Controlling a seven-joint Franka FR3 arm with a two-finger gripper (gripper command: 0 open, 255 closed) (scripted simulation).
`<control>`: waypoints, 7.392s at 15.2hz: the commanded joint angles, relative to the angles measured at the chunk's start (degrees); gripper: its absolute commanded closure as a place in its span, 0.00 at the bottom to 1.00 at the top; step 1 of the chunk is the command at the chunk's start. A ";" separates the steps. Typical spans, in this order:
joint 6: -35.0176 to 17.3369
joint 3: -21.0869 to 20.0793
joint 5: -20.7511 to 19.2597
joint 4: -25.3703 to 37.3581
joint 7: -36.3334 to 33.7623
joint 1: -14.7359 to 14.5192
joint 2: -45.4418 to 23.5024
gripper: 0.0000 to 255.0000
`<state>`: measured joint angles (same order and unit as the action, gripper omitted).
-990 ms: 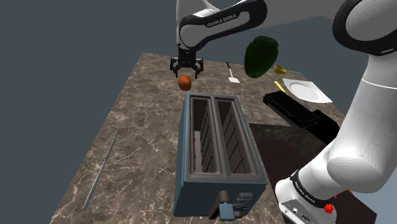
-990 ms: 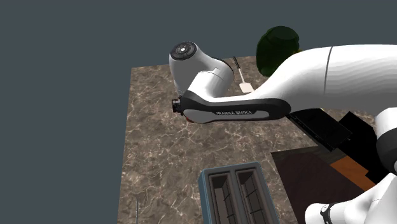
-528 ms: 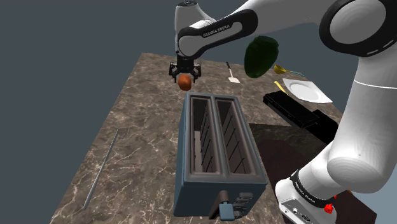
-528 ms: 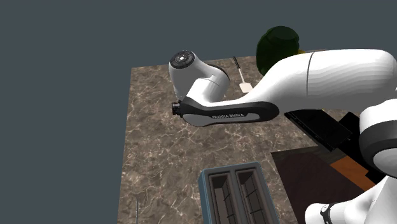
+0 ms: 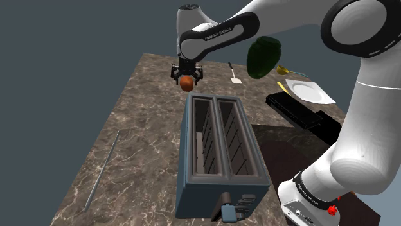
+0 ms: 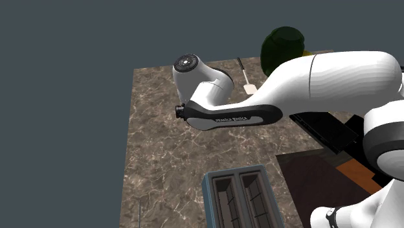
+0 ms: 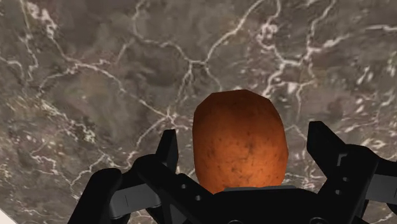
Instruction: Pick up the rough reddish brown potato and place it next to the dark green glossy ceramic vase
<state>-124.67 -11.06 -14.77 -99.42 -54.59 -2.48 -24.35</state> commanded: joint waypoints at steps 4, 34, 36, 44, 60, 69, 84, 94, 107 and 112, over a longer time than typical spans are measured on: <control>0.00 0.00 0.00 0.02 0.00 0.00 -0.02 1.00; 15.81 -1.01 2.65 10.55 3.29 0.13 5.62 1.00; 17.25 -1.05 2.77 11.84 3.52 0.08 5.79 1.00; 23.28 -1.19 3.06 17.81 4.38 -0.20 5.91 1.00; 37.26 -1.28 2.54 35.18 6.01 -1.64 2.58 1.00; 48.22 -0.98 1.02 52.57 7.33 -3.87 -3.78 1.00; 33.59 5.14 8.09 12.14 23.86 11.36 24.68 1.00; 30.62 12.53 8.99 2.70 37.14 17.50 32.60 1.00; 22.82 15.80 8.73 -7.53 41.86 19.80 35.52 1.00; 18.96 15.86 8.60 -11.76 41.53 19.84 35.88 1.00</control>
<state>-104.74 4.79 -6.16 -110.35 -12.95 17.36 11.64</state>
